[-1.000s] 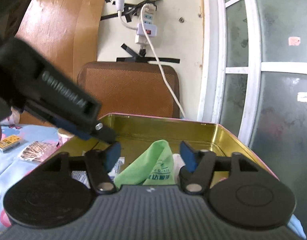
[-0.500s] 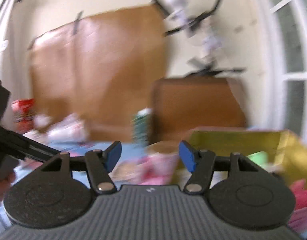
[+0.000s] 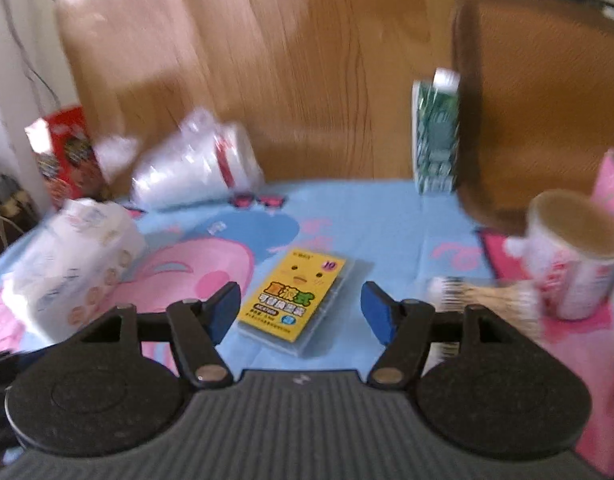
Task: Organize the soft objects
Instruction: 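Position the right gripper open over the yellow card pack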
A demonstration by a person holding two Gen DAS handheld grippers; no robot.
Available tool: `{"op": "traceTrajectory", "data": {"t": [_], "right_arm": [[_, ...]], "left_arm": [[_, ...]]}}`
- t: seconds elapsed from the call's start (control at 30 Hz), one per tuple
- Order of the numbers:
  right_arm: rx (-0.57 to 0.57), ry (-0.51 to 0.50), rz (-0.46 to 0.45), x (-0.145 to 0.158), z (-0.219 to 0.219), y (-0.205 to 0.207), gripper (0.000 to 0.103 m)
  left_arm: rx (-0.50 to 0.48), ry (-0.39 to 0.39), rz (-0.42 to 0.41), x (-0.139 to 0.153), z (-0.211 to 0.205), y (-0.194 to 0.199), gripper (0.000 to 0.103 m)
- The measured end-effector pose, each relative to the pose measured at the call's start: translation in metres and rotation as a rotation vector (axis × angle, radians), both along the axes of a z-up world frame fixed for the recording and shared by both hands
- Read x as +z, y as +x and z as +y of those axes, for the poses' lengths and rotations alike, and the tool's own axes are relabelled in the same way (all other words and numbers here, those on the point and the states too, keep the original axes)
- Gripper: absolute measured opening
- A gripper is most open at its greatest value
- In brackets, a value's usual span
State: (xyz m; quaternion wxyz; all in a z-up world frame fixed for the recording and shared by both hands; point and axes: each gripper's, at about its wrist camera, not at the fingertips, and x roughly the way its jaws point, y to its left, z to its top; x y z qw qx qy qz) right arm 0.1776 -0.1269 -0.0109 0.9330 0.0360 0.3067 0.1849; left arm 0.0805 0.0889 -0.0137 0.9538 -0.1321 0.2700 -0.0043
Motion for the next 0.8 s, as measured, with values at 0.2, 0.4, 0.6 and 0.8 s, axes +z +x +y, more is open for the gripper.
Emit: {"op": "traceTrajectory", "data": {"t": [0.2, 0.4, 0.6, 0.8], "right_arm": [[0.000, -0.012, 0.032, -0.012, 0.010, 0.014, 0.058], [0.027, 0.047, 0.071, -0.009, -0.012, 0.000, 0.032], [0.029, 0.042, 0.054, -0.005, -0.013, -0.012, 0.028], [-0.015, 0.053, 0.079, -0.010, 0.003, -0.001, 0.072]], "left_arm": [[0.002, -0.011, 0.007, 0.000, -0.002, 0.006, 0.056], [0.005, 0.005, 0.003, -0.002, -0.004, 0.005, 0.059], [0.045, -0.020, -0.002, -0.001, 0.002, 0.003, 0.060], [0.089, -0.042, -0.022, -0.001, 0.009, -0.001, 0.066]]}}
